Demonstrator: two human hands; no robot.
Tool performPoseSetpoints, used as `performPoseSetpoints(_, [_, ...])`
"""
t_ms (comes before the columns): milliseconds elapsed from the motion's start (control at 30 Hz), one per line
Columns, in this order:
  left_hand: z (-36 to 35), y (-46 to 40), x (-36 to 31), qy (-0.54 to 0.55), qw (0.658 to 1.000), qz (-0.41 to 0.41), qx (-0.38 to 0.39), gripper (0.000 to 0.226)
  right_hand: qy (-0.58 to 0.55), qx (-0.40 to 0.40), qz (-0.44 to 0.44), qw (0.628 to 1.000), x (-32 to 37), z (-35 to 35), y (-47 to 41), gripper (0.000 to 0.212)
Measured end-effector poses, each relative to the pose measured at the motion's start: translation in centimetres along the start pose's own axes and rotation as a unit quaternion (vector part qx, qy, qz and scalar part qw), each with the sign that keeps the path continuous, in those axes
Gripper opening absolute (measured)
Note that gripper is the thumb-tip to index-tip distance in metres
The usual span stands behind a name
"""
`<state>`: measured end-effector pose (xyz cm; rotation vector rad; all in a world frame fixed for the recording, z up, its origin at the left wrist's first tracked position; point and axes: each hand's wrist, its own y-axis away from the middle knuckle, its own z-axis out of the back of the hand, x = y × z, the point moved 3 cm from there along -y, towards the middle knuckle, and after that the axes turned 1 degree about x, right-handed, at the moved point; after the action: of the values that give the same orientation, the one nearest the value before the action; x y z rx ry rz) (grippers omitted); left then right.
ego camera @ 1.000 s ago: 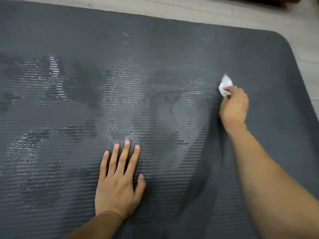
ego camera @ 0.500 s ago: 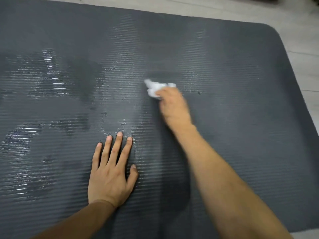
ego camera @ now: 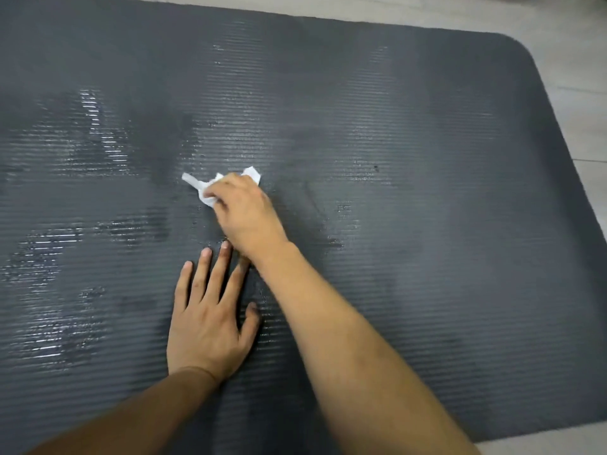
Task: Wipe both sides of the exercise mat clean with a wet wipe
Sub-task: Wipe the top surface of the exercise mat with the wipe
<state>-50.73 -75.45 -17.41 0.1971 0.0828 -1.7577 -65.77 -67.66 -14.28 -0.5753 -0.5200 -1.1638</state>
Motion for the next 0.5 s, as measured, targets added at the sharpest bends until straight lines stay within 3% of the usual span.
performPoseSetpoints(67, [0.1, -0.1, 0.0, -0.003, 1.000, 0.001, 0.001, 0.073, 0.045, -0.022, 0.043, 0.998, -3.3, 2.3, 0.5, 0.018])
performPoseSetpoints(133, [0.2, 0.0, 0.0, -0.004, 1.000, 0.004, 0.002, 0.073, 0.121, -0.102, 0.003, 0.987, -9.0, 7.2, 2.5, 0.021])
performPoseSetpoints(267, [0.2, 0.0, -0.1, -0.008, 1.000, 0.005, -0.001, 0.072, 0.169, -0.271, -0.256, 0.912, -19.1, 18.3, 10.0, 0.029])
performPoseSetpoints(367, [0.1, -0.1, -0.1, -0.008, 1.000, 0.005, -0.005, 0.072, 0.118, -0.313, -0.385, 0.860, -18.9, 17.3, 9.9, 0.033])
performPoseSetpoints(433, [0.2, -0.1, -0.2, -0.009, 1.000, 0.004, -0.008, 0.072, 0.054, -0.318, -0.375, 0.869, -14.8, 14.1, 6.7, 0.030])
performPoseSetpoints(500, [0.1, -0.1, -0.1, -0.007, 1.000, 0.004, -0.014, 0.072, 0.012, -0.212, -0.272, 0.938, -8.5, 8.9, 3.8, 0.029])
